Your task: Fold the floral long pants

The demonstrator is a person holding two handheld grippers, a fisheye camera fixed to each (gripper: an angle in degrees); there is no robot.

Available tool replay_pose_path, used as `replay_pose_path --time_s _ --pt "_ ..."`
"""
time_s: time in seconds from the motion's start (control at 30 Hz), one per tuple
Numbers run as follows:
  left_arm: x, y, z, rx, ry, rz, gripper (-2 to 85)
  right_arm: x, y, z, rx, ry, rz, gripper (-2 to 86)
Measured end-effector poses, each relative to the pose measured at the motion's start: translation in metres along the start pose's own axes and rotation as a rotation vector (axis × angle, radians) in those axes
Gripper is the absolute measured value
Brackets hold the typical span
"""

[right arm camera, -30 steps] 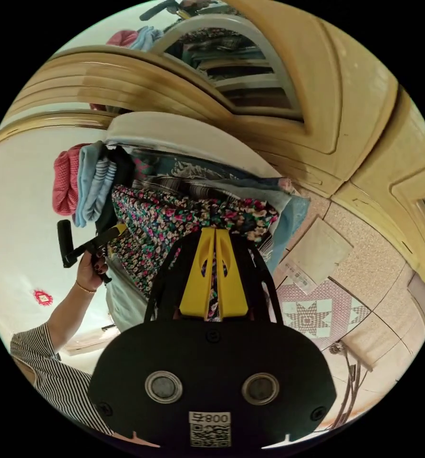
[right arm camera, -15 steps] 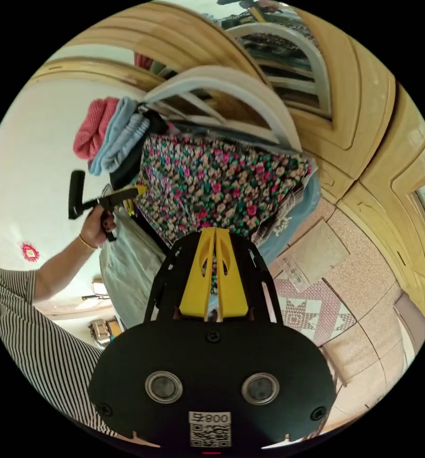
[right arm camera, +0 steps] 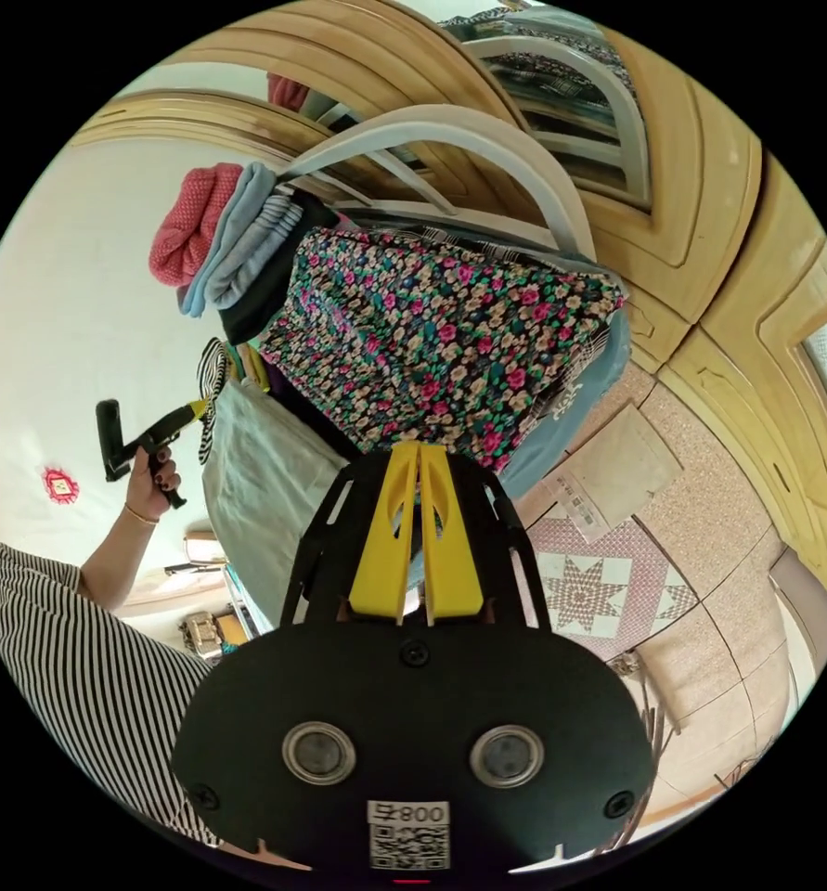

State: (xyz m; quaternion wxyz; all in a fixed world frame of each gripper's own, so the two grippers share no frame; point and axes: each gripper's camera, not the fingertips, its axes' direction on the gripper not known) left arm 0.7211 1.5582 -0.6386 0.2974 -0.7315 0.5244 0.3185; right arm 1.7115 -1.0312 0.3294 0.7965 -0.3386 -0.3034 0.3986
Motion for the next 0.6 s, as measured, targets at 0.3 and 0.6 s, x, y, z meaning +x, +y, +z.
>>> replay_pose_path --time_s 0.3,0.6 --pt "-0.102 0.133 -0.107 0.155 0.16 -0.477 6.8 -0.047 0.042 0.057 -0.098 -0.181 -0.09 0.7" --pt "-0.12 0.171 -0.15 0.154 0.379 -0.444 0.9 -0.14 0.068 0.139 -0.23 -0.295 -0.288 4.6"
